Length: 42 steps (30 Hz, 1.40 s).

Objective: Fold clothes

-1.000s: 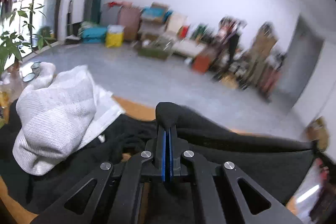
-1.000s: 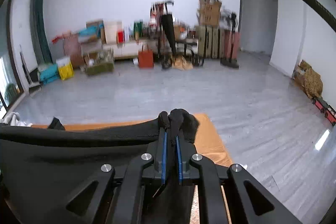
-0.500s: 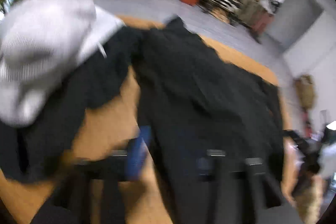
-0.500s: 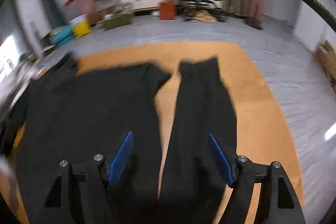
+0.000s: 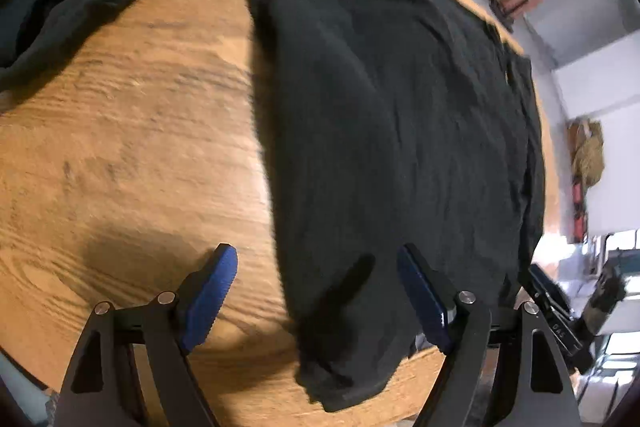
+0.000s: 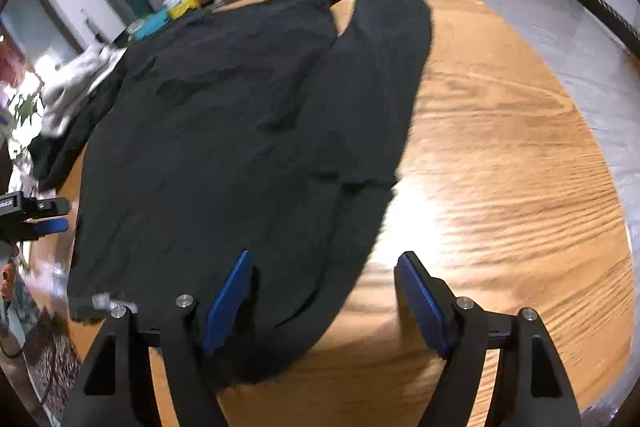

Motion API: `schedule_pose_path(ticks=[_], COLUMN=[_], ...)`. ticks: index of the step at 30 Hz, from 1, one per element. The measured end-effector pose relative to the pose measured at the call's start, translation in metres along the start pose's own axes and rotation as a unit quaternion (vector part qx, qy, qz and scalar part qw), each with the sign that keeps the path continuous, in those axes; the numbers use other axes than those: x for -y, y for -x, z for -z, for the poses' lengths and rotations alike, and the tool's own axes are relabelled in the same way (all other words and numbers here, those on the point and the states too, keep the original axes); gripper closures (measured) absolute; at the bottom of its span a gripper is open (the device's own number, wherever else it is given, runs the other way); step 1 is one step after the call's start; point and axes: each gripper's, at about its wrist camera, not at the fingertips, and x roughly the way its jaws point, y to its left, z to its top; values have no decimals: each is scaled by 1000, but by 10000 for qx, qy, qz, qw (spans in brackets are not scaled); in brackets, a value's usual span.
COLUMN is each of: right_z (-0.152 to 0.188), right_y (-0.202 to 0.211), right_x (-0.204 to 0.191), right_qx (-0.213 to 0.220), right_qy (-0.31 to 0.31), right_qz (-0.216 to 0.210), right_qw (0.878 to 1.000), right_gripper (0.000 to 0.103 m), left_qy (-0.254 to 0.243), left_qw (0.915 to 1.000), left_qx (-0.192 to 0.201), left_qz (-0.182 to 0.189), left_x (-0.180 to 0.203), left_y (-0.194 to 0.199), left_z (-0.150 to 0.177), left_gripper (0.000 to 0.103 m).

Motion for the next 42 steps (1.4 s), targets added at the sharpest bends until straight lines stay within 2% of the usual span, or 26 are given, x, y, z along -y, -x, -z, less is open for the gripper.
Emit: schedule_pose_path(ticks=[3,4,5,6,7,8,10,11,14,16,17,18,19,20,21,22,23,26,28,31,33,35,37,39,41,42], right_z=[3,5,6,6,6,6,13,20,43,59,65,69,70,67,64,58,51,21,-12,-56,-83,-102,-114,-122,-129,-126], right_y=[-4,-4,-4,-3,-4,-2,12,17,28,35,40,46,52,56,62,71,81,97,93,67,40,14,-8,-36,-60,-59], right_x=[-11,-16,-20,-23,-26,-30,-32,-30,-11,-8,-8,-9,-10,-10,-8,-5,0,9,8,-4,-18,-37,-49,-61,-71,-73], right_qx=[-62,-71,-58,-59,-154,-241,-350,-397,-597,-714,-746,-730,-693,-590,-475,-322,-163,250,514,674,680,652,577,427,318,424], right_qy=[111,123,113,118,173,234,424,492,337,300,310,354,388,392,388,364,331,302,332,247,234,272,372,481,631,789], right_qz=[7,15,21,-39,-196,-341,-510,-573,-749,-884,-893,-803,-697,-542,-417,-386,-360,-162,112,109,-3,-121,-181,12,323,456], right_qw=[9999,9999,9999,9999,9995,9989,9972,9964,9948,9931,9927,9935,9944,9960,9972,9981,9987,9991,9981,9974,9974,9974,9975,9979,9970,9949], right_gripper=[24,27,47,62,85,95,96,96,97,96,92,86,64,44,42,44,44,43,42,42,43,43,43,44,44,43], left_qy=[-231,-359,-468,-574,-663,-723,-735,-757,-648,-649,-643,-634,-626,-585,-535,-484,-417,-123,147,367,552,702,677,528,166,25], left_qw=[9989,9976,9968,9959,9956,9957,9959,9961,9971,9955,9953,9950,9948,9947,9952,9958,9972,9999,9994,9973,9967,9968,9970,9978,9964,9958], left_qx=[-3,45,17,-19,-52,-79,-11,3,-393,-690,-728,-756,-783,-814,-770,-717,-568,-73,270,610,506,385,377,354,519,514], left_qz=[-401,-584,-648,-700,-653,-573,-523,-459,-38,3,-61,-130,-199,-241,-270,-299,-257,30,153,-203,-309,-39,-50,-200,-647,-758], left_x=[19,26,31,36,40,40,32,26,2,-2,-1,0,1,0,0,0,-1,-3,-5,-1,-6,-5,6,17,29,32], left_y=[-12,-15,-17,-18,-19,-18,-7,-1,9,7,7,7,7,10,15,21,31,60,68,50,30,8,-13,-24,-29,-29], left_z=[9,11,12,13,15,17,27,32,52,62,62,60,59,56,53,49,44,23,2,-28,-58,-71,-79,-82,-82,-81], left_gripper=[32,45,66,74,91,95,96,96,96,96,96,95,90,75,65,47,39,33,32,32,32,32,32,32,32,32])
